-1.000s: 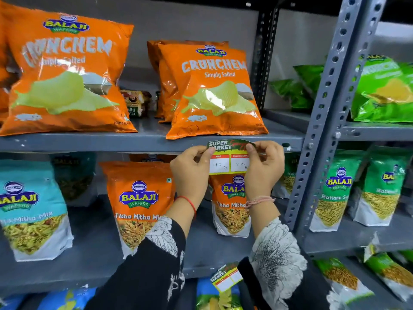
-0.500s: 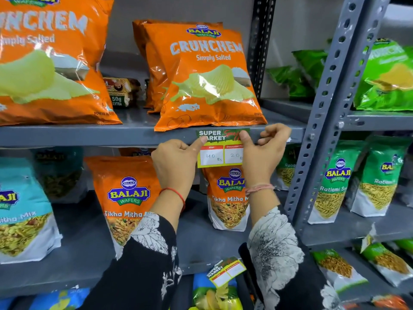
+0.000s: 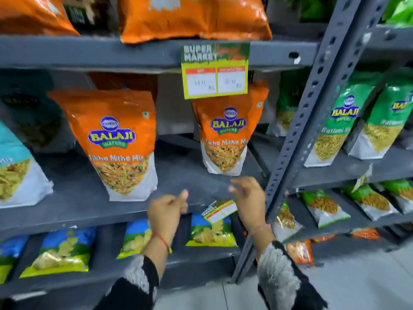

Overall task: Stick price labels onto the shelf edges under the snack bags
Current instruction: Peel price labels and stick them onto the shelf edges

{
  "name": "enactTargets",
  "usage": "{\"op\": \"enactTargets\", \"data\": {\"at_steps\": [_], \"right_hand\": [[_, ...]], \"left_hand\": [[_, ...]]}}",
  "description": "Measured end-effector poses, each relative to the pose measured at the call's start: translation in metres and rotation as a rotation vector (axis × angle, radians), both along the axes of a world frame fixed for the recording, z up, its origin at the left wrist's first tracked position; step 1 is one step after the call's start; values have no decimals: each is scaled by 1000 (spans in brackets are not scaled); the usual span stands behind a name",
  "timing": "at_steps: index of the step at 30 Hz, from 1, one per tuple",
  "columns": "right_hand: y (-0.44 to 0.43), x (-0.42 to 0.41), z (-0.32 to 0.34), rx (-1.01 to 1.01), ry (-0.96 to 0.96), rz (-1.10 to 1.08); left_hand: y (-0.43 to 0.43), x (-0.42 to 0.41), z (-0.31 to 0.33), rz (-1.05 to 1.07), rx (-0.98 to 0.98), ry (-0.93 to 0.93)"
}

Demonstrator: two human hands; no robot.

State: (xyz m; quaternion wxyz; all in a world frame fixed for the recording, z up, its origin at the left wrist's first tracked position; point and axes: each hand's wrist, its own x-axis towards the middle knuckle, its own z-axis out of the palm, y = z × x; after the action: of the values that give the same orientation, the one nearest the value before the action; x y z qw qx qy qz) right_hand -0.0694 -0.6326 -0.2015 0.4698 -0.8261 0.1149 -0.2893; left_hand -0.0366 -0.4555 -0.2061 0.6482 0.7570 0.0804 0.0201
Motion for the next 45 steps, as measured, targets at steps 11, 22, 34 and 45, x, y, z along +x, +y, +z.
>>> {"op": "enactTargets", "data": {"at_steps": [11, 22, 34, 45], "right_hand": [[-3, 14, -87, -293, 15, -56], [8, 14, -105, 211, -67, -206], [20, 28, -97, 382, -47, -361], [46, 19, -68, 314, 53, -525]], "left_hand": [[-64, 8, -117, 66, 37, 187], [-47, 8, -98, -36, 351, -143], [-48, 20, -90, -28, 380, -19], [62, 21, -91, 0, 340, 220]]}}
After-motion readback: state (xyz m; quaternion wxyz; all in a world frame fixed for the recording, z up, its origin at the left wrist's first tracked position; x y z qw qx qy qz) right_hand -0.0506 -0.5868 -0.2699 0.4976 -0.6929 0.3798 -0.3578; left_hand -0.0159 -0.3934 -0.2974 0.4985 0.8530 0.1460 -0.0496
